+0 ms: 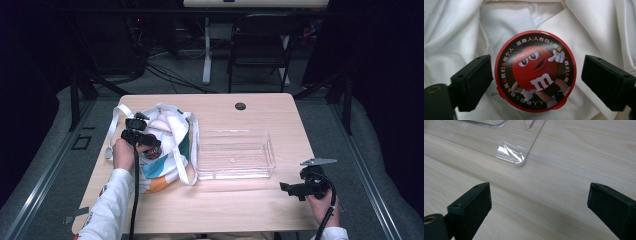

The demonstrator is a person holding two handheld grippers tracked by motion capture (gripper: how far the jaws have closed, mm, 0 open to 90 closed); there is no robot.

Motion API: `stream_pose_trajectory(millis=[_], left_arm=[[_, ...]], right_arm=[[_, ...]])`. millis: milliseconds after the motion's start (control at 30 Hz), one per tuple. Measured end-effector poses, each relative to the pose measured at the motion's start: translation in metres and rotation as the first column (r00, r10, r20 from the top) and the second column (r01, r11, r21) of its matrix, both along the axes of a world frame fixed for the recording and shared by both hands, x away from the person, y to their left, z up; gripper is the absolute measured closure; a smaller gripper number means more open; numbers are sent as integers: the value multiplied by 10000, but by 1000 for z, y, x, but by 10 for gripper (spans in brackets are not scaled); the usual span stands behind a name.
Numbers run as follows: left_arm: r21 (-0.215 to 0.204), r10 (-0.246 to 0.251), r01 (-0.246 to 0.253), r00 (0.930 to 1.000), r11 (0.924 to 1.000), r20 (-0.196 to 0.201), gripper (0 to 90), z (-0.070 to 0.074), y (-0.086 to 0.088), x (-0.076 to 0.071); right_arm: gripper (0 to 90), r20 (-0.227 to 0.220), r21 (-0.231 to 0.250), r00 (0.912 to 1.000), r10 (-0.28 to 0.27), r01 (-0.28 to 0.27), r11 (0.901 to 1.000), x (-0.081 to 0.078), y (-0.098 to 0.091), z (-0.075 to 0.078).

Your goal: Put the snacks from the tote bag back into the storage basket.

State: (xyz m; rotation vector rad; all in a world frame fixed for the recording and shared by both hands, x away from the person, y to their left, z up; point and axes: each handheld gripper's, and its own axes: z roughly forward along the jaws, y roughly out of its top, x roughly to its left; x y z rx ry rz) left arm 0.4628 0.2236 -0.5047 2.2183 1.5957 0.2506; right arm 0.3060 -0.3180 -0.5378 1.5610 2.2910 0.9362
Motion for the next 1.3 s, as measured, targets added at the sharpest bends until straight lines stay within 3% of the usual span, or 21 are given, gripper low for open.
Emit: stream_pose_trajectory(millis=[267,500,800,1300], left_arm=[[-11,34,-34,9999,10000,-104,252,-1,3,-1],[126,-11,9,9999,9999,102,255,-2,1,-3],[199,-176,176,9998,9996,-37,257,4,1,-6],[146,-480,475,9981,9988,389,257,25,2,-18]], right_arm=[[52,-8,-60,10000,51,-51,10000,-1,1,0],[53,-49,-117,9999,136,-136,9998,0,3,0],[57,38,-32,9999,117,-117,9999,-2,1,1],[59,-22,-94,10000,70,-70,9999,-2,1,1]])
